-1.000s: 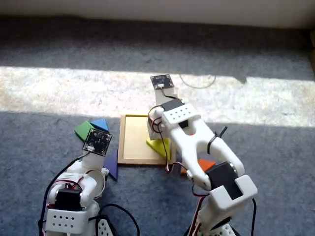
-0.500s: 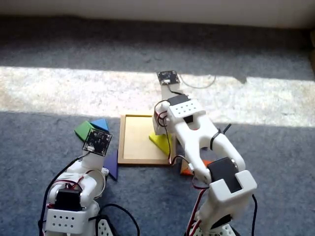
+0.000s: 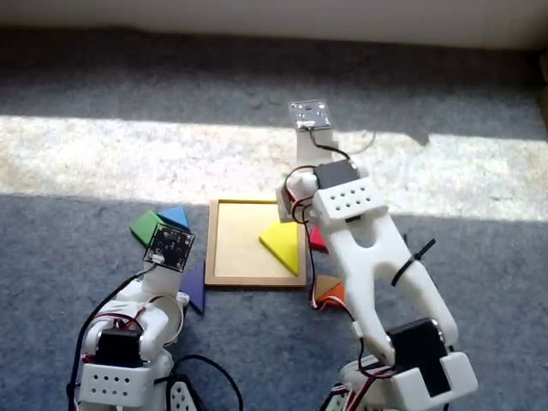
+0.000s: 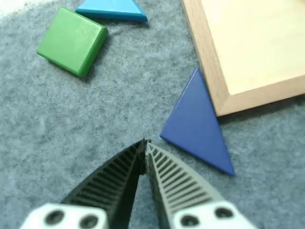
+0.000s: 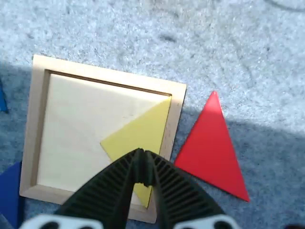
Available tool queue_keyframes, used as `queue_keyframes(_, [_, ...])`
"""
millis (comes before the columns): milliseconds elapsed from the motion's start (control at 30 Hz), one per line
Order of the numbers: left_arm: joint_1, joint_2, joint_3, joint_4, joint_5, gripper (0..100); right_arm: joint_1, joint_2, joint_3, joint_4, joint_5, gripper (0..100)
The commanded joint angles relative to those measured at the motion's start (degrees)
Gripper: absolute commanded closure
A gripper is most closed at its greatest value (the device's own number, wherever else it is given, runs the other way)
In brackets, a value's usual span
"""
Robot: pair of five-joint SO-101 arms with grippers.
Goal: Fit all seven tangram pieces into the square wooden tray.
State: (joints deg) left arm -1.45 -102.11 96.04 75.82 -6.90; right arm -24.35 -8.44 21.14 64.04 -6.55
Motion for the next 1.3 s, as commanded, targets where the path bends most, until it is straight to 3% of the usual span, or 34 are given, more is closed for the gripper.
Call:
queue_keyframes(0, [-0.75,-1.71,1.19,0.09,0.44,99,3.82,-7.34,3.65,-0.40,1.32,99.3])
queue_keyframes(200, [-0.75,-1.71,1.19,0.09,0.44,99,4.79,-6.20,8.48,-4.18,11.96,97.0])
queue_keyframes(467, [-0.75,-1.71,1.19,0.09,0.44,99,4.79,2.24,8.40,-4.44,12.22,63.9])
queue_keyframes(800, [-0.75,-1.71,1.19,0.09,0.44,99,4.26,14.55,1.36,-4.62,12.13,63.3])
queue_keyframes(1033, [-0.75,-1.71,1.19,0.09,0.44,99,0.04,15.34,1.01,-4.97,11.87,63.3])
queue_keyframes(1267, [-0.75,-1.71,1.19,0.09,0.44,99,2.15,15.52,1.27,-8.31,11.78,63.3])
